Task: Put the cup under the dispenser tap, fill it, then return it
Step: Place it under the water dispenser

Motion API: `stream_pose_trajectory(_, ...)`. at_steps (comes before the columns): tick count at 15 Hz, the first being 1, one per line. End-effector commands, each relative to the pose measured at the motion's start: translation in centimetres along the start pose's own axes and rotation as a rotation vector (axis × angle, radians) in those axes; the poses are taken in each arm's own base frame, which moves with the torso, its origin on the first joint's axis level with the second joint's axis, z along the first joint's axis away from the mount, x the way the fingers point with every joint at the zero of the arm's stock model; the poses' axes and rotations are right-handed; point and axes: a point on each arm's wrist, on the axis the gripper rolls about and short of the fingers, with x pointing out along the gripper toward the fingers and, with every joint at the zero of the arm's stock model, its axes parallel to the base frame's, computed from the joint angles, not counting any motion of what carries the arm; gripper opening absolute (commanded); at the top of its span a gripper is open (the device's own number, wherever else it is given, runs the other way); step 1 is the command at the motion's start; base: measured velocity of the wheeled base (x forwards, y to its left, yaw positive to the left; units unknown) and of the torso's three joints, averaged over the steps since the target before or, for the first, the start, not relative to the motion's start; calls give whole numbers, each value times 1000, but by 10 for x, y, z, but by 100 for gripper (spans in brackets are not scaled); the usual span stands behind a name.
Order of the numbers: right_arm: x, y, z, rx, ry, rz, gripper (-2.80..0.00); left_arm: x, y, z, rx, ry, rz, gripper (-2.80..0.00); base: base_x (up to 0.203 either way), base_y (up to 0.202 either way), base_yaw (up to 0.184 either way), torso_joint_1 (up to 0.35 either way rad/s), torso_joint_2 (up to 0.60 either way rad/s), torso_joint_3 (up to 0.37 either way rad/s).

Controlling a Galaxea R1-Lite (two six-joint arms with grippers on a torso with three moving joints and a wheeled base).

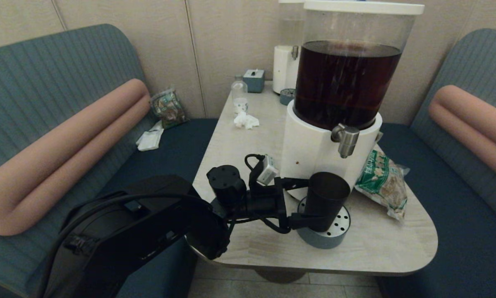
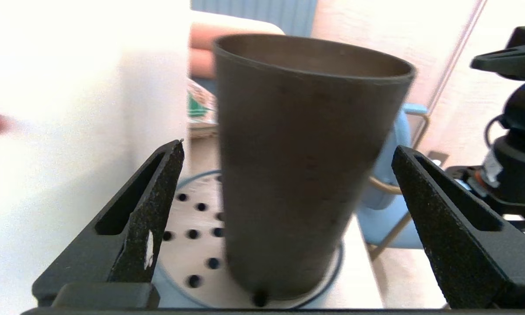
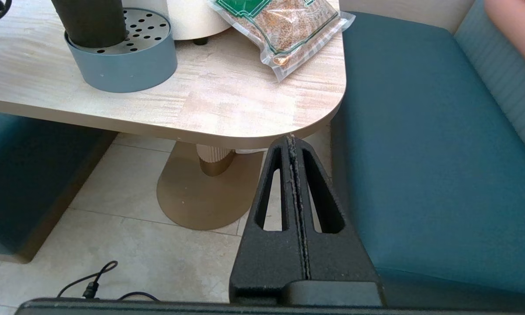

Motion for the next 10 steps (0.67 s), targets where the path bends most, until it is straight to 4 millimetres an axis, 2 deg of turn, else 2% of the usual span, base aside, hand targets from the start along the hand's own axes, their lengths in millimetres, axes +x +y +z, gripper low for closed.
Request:
stream_pose_trajectory(1, 0, 0, 0, -1, 0, -1, -280, -5, 9, 0, 24, -12, 14, 0, 0, 0, 0, 0, 0, 0)
stream_pose_trajectory(6, 0, 0, 0, -1, 1, 0, -280, -3, 22, -10, 51, -25, 25, 0, 0, 0, 0, 0, 0, 0)
stream_pose_trajectory(10, 0, 0, 0, -1, 1, 0, -280, -1, 25, -11, 56, -32, 23, 0, 0, 0, 0, 0, 0, 0)
